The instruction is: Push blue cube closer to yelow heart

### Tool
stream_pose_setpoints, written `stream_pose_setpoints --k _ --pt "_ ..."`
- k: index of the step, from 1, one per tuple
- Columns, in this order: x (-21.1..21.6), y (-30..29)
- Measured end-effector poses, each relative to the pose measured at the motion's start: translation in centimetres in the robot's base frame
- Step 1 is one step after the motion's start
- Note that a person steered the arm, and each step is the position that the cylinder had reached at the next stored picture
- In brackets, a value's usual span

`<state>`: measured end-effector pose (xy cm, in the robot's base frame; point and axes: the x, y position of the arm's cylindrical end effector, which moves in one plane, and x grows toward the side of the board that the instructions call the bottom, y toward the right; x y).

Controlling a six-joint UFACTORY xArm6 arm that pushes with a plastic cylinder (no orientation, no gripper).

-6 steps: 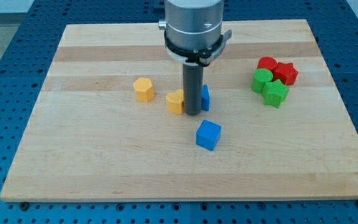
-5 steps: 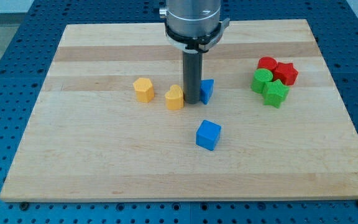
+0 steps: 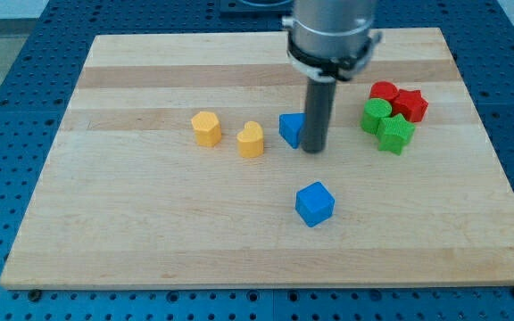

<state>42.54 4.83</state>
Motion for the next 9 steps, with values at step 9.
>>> stream_pose_setpoints --k 9 --pt "11.3 0.7"
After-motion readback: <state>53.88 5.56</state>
